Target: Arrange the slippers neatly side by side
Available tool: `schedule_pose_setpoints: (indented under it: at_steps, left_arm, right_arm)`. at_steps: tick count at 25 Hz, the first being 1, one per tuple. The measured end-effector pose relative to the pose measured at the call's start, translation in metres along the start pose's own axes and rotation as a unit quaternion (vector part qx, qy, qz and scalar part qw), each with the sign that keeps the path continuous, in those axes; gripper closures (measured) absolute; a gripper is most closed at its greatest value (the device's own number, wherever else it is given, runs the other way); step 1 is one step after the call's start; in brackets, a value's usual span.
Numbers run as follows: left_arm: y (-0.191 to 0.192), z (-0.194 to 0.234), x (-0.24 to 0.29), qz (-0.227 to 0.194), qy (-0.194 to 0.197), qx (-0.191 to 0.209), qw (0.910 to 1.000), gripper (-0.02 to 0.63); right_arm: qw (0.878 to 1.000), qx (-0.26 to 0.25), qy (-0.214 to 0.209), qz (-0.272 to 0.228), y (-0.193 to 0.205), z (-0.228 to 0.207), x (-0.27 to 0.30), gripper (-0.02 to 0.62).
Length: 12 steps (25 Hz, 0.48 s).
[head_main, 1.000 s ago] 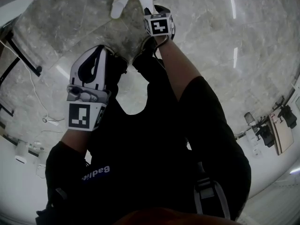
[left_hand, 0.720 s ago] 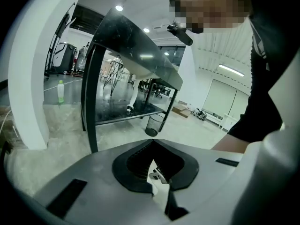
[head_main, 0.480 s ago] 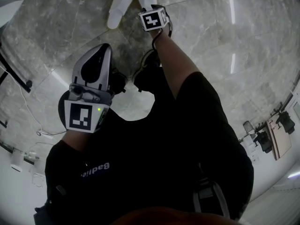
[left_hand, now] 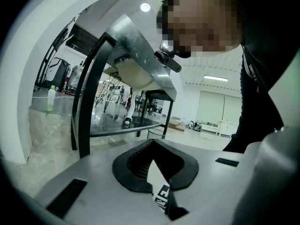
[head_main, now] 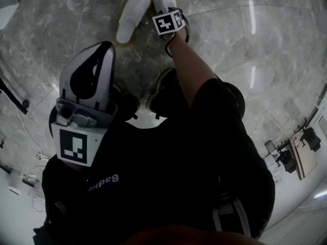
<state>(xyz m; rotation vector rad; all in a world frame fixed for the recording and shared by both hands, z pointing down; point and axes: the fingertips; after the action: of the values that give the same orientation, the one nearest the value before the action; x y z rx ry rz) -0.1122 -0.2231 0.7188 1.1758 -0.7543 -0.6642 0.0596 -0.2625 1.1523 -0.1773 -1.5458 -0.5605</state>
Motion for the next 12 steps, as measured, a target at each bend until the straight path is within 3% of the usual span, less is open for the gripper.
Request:
schedule_pose_setpoints:
  at_steps: [5,6,7,8,12]
  left_arm:
    - [-0.006,0.001,0.003,-0.024,0.013,-0.008,0.9996,0.604]
    - [-0.007,0.001,0.003,-0.028,0.017,-0.006,0.9995,0.604]
    - [-0.007,0.001,0.003,-0.031,0.019,-0.004,0.9993,0.604]
    - [-0.007,0.001,0.004,-0.033,0.022,-0.003,0.9992,0.604]
    - [-0.007,0.004,0.006,-0.04,0.026,-0.004,0.9989,0.604]
  right_arm:
    - [1.0,0.014,0.002,-0.009,0.006,-0.008,0.011,0.467]
    - [1.0,0.018,0.006,-0.012,0.007,-0.01,0.012,0.494]
    - [1.0,0.025,0.009,-0.015,0.008,-0.013,0.012,0.56]
    - [0.999,0.034,0.007,-0.016,0.009,-0.014,0.011,0.562]
    - [0.993,0.117,-0.018,-0.018,0.011,-0.022,0.005,0.571]
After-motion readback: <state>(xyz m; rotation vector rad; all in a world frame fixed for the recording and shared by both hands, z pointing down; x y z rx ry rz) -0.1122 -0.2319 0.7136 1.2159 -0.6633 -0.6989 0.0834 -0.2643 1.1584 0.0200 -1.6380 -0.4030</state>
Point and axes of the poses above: the fingertips, and each gripper's own axes: x forward along the fingers, z to its left, y out of its underside, and after that the axes turned 4 degrees about x, right-handed
